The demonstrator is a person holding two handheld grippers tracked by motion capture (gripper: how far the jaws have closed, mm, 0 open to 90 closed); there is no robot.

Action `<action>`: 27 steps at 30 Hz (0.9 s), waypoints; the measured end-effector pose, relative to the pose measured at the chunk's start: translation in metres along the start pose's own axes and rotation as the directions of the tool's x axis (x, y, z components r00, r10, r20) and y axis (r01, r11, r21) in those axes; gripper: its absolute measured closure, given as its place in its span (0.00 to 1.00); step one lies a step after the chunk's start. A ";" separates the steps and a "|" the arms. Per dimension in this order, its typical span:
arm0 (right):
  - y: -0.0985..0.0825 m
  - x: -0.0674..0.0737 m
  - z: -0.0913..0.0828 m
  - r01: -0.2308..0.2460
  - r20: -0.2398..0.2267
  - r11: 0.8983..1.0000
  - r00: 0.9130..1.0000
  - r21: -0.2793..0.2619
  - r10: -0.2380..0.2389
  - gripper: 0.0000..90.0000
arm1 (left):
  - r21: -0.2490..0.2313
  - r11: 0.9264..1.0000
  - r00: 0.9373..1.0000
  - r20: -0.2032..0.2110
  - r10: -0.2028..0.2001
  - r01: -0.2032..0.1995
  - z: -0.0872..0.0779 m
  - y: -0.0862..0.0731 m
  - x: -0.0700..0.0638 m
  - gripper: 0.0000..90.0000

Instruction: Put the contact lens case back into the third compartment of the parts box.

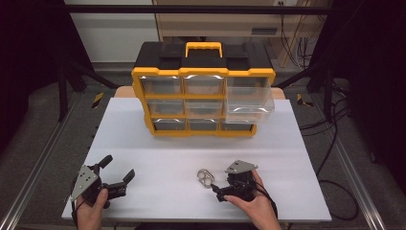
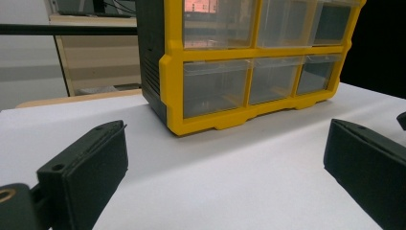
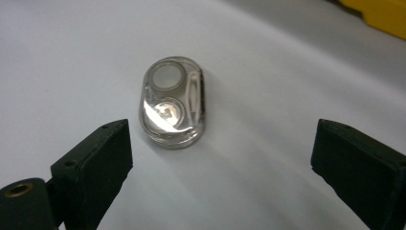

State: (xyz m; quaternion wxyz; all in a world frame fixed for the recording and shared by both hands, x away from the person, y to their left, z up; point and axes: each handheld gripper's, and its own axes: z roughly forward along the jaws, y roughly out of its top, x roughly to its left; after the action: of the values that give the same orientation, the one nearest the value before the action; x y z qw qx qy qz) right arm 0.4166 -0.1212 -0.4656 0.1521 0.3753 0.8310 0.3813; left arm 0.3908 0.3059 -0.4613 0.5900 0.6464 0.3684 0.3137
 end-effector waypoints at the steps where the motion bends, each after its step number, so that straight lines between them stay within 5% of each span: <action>1: 0.001 0.002 0.002 0.004 -0.007 1.000 1.000 0.012 -0.004 0.08 | 0.000 1.000 1.000 0.001 0.000 0.000 0.000 0.000 0.000 0.01; 19: 0.023 0.025 0.027 0.044 -0.027 0.992 0.999 0.121 -0.041 0.11 | 0.009 1.000 1.000 0.012 0.009 -0.010 0.001 -0.001 -0.001 0.01; 27: 0.024 0.022 0.032 0.029 -0.019 0.990 0.999 0.136 -0.027 0.15 | 0.011 1.000 1.000 0.013 0.008 -0.008 0.002 -0.001 -0.001 0.01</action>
State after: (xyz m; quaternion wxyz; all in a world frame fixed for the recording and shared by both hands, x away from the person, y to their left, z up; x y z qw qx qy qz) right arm 0.4308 -0.0778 -0.4680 0.1242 0.3698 0.8616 0.3247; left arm 0.3920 0.3037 -0.4625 0.5875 0.6532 0.3637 0.3097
